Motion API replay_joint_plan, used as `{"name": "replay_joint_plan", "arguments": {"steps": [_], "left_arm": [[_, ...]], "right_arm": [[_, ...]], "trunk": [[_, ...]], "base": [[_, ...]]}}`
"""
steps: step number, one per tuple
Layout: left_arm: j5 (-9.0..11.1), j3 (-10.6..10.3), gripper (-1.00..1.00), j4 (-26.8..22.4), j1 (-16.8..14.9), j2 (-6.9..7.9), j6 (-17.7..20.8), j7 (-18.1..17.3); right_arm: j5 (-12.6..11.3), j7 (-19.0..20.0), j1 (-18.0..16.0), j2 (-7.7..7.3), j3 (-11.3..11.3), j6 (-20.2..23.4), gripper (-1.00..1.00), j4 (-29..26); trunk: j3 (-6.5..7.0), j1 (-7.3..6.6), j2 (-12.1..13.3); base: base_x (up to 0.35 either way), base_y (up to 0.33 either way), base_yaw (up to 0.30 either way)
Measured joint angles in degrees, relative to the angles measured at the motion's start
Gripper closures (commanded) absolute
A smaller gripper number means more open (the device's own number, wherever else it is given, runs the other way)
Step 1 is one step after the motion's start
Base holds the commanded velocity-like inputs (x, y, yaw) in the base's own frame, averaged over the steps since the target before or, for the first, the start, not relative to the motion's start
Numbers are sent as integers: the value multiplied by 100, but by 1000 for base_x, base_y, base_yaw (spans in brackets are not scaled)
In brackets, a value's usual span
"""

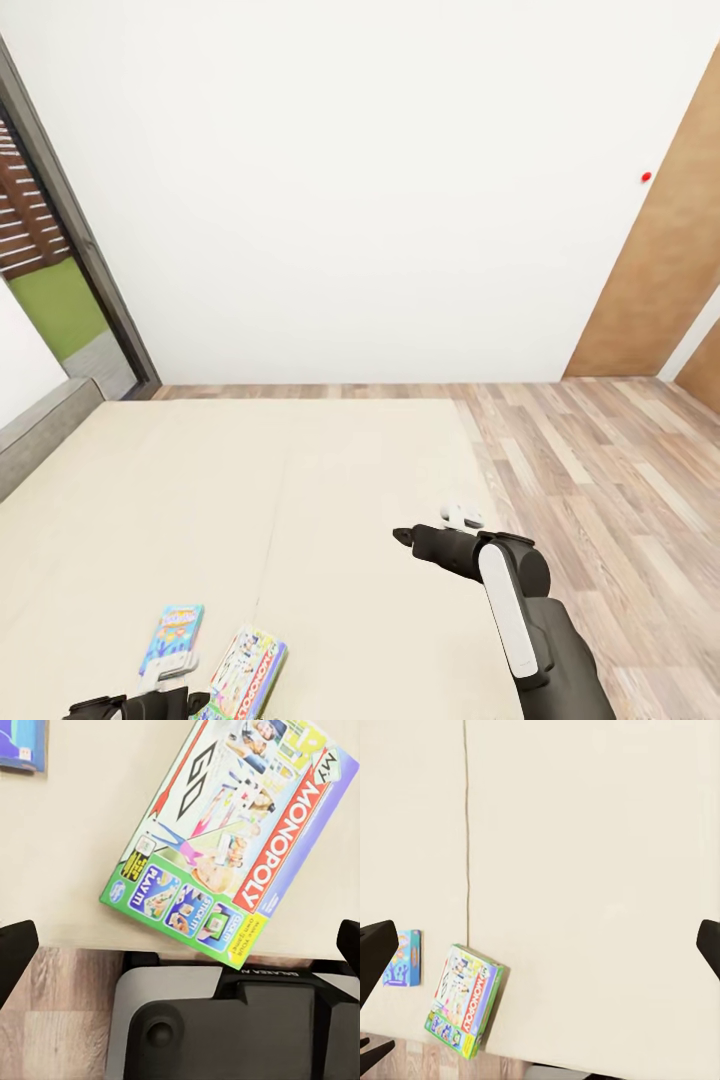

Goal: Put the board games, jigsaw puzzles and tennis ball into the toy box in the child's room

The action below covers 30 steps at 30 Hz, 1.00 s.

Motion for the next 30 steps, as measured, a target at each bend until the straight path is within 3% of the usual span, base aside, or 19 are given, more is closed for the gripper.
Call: {"name": "replay_joint_plan", "arguments": {"steps": [5,9,13,14,17,21,25,30], "left_arm": [[2,23,-100,-47,-16,11,38,-41],[-5,45,-100,-213,-56,112,302,-372],[-4,55,-100,-718,-161,179,1012,-645],[1,52,-100,-1030,-225,190,1324,-695],[-33,40,-100,-1520,-288,194,1747,-733],[-265,35,-100,-2050,-338,190,2160,-746],[-574,40,-100,-2184,-352,174,2261,-754],[-732,45,-100,-2257,-357,165,2305,-779]], "right_arm": [[0,2,0,5,0,0,-100,0],[0,2,0,8,0,0,-100,-5],[0,2,0,8,-2,0,-100,-7],[1,2,0,8,-3,0,-100,-7],[1,2,0,9,-4,-2,-100,-8],[2,-2,0,4,-7,-88,-100,-8],[2,-5,0,4,-8,-165,-100,-3],[-2,-2,0,7,-11,-193,-100,-13]], "trunk": [[-47,0,0],[-84,0,0],[-122,0,0],[-130,0,0],[-159,0,0],[-197,0,0],[-226,0,0],[-238,0,0]], "base": [[0,0,0],[0,0,0],[0,0,0],[0,0,0],[0,0,0],[0,0,0],[0,0,0],[0,0,0]]}}
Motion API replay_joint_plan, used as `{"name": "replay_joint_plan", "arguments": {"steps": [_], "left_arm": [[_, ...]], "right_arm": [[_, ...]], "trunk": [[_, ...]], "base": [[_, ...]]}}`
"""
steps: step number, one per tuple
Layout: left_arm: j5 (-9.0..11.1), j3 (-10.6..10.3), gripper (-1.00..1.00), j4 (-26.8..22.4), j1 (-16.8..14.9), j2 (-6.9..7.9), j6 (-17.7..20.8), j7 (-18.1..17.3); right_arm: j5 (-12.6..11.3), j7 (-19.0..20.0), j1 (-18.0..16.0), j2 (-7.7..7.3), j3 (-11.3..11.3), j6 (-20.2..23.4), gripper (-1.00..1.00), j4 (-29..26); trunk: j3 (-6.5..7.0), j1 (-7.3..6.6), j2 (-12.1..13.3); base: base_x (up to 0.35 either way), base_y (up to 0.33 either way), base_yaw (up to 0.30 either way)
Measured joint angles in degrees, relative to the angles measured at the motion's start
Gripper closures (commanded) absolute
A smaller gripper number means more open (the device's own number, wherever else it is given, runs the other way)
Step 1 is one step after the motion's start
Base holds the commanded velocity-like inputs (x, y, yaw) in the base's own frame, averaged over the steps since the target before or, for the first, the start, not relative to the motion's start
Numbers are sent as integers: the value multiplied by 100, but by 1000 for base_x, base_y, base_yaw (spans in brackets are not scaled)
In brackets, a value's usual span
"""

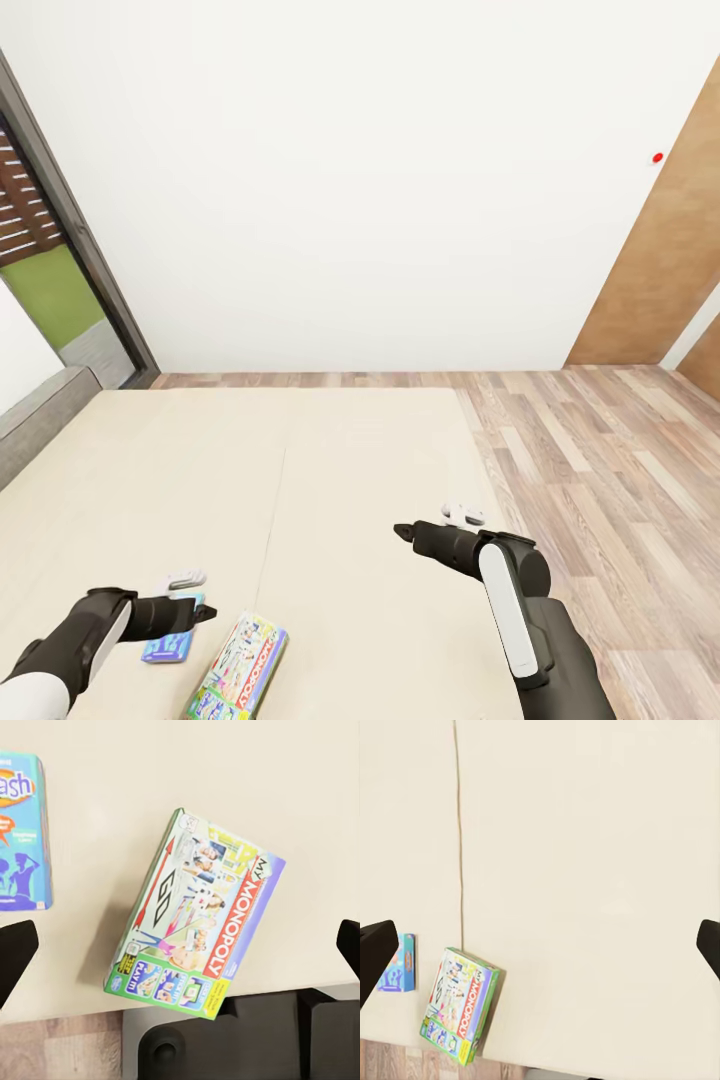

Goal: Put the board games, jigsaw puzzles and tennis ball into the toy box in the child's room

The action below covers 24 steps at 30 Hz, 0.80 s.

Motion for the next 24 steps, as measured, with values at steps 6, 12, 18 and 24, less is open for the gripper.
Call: {"name": "replay_joint_plan", "arguments": {"steps": [6,12,18,24], "left_arm": [[-47,-4,-100,-33,-1,-88,21,-1],[-62,-13,-100,-58,-17,-189,46,-5],[-75,-20,-100,-66,-25,-215,53,3],[-95,-27,-100,-59,-28,-190,51,20]], "right_arm": [[-5,5,0,1,-6,-16,-100,31],[-14,7,0,-20,-33,-142,-100,72],[-20,5,0,-17,-39,-221,-100,88],[-20,-2,0,-9,-27,-250,-100,93]], "trunk": [[-3,0,0],[-4,0,0],[-4,0,0],[-4,0,0]], "base": [[0,0,0],[0,0,0],[0,0,0],[0,0,0]]}}
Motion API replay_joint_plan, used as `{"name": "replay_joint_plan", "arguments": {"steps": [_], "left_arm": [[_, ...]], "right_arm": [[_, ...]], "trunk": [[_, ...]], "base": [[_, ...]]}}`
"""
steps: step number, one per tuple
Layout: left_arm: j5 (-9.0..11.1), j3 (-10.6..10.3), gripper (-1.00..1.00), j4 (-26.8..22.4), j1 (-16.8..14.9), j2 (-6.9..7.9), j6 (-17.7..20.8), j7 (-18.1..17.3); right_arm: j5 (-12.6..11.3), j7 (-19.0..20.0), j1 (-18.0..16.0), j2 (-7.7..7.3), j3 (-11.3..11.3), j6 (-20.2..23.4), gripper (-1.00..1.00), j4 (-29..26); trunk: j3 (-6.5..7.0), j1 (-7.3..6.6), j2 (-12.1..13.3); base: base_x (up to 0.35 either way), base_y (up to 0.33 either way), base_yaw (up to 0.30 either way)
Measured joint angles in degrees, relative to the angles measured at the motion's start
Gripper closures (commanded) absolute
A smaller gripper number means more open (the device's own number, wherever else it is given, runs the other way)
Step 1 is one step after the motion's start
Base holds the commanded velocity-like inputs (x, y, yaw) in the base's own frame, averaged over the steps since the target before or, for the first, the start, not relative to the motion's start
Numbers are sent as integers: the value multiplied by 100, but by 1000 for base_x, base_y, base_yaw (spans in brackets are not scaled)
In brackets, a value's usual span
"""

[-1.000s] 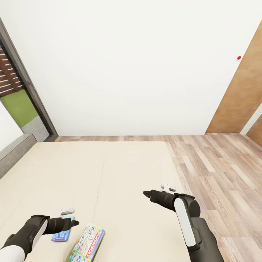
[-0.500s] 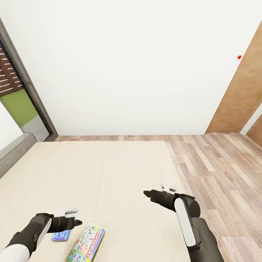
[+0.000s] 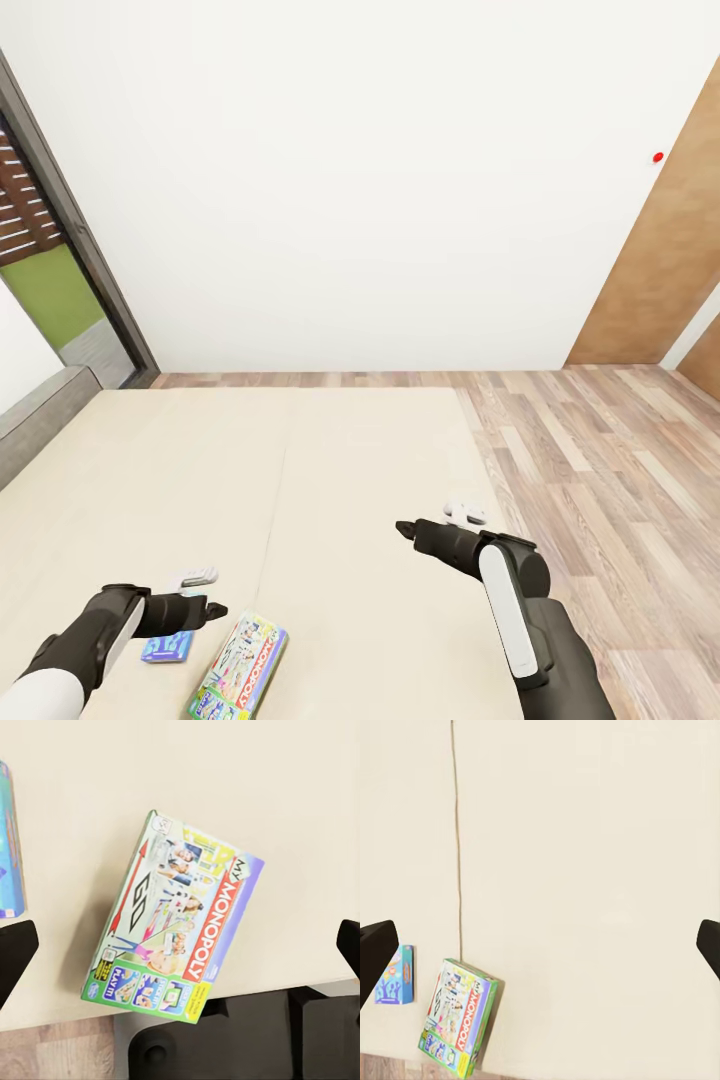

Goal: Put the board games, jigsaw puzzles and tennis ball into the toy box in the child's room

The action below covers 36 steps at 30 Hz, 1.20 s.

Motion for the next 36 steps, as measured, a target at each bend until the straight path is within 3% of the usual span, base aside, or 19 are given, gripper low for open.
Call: {"name": "replay_joint_plan", "arguments": {"steps": [36], "left_arm": [[6,-4,-100,2,0,-26,-23,-10]], "right_arm": [[-32,8,0,6,-13,2,-100,-94]], "trunk": [[0,0,0]], "base": [[0,0,0]]}}
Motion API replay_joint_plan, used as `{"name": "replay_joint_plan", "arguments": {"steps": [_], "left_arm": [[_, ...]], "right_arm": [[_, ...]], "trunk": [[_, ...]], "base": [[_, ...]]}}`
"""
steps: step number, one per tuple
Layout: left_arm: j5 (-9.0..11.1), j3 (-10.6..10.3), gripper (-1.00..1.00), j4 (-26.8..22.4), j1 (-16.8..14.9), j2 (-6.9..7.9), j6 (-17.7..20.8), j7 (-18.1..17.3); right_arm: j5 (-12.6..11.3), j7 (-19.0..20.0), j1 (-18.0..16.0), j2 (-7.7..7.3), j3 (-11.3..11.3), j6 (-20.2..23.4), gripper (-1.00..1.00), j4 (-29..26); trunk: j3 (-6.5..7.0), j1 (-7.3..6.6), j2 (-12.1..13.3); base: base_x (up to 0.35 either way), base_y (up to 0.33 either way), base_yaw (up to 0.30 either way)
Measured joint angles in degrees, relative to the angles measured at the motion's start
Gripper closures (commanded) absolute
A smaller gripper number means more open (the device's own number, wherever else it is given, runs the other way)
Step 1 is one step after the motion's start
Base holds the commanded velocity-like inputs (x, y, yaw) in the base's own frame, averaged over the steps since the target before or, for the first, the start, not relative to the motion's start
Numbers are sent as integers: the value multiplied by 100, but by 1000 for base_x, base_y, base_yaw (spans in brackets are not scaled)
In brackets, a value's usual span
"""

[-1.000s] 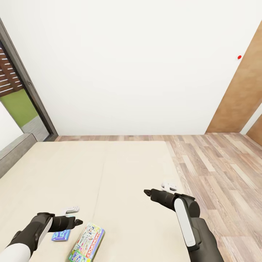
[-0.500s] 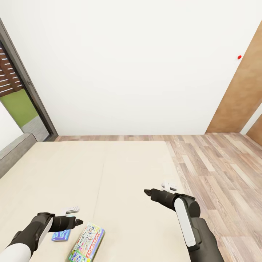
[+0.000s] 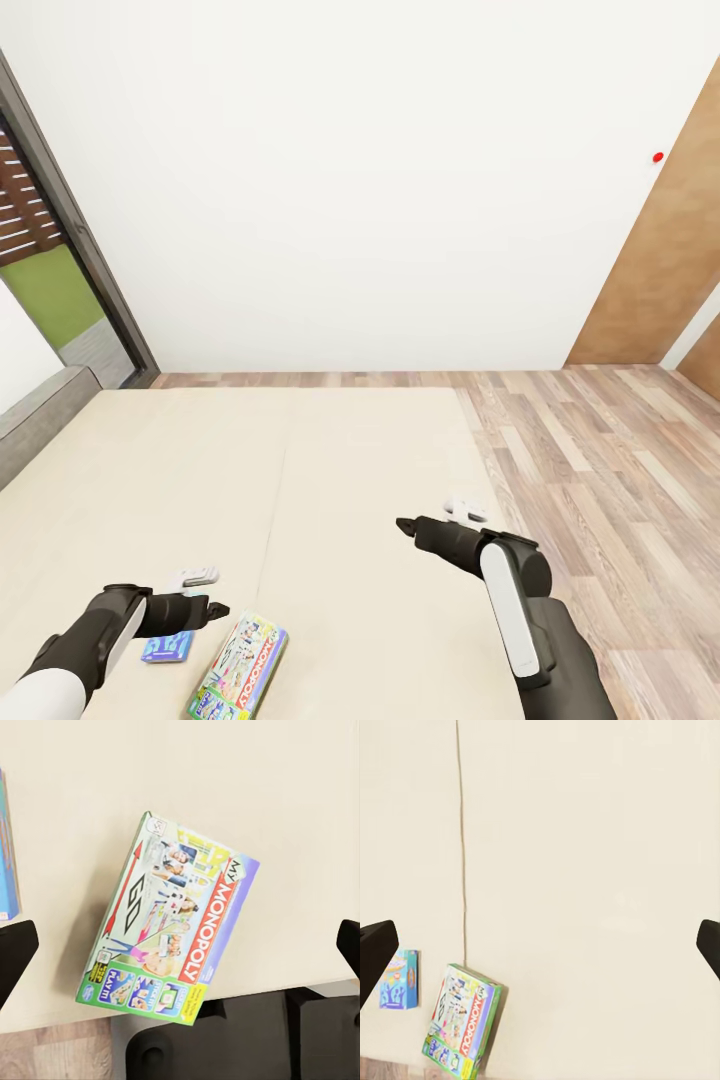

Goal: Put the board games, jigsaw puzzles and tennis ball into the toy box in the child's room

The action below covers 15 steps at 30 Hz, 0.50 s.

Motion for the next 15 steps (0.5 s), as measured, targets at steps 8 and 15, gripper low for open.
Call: {"name": "replay_joint_plan", "arguments": {"steps": [8,15], "left_arm": [[6,6,-100,0,0,-14,-7,15],[6,7,-100,-6,0,-25,-11,-10]], "right_arm": [[-434,-10,0,-37,23,-433,-100,159],[-594,10,0,-99,-21,-458,-100,176]], "trunk": [[0,0,0],[0,0,0]], "base": [[0,0,0],[0,0,0]]}}
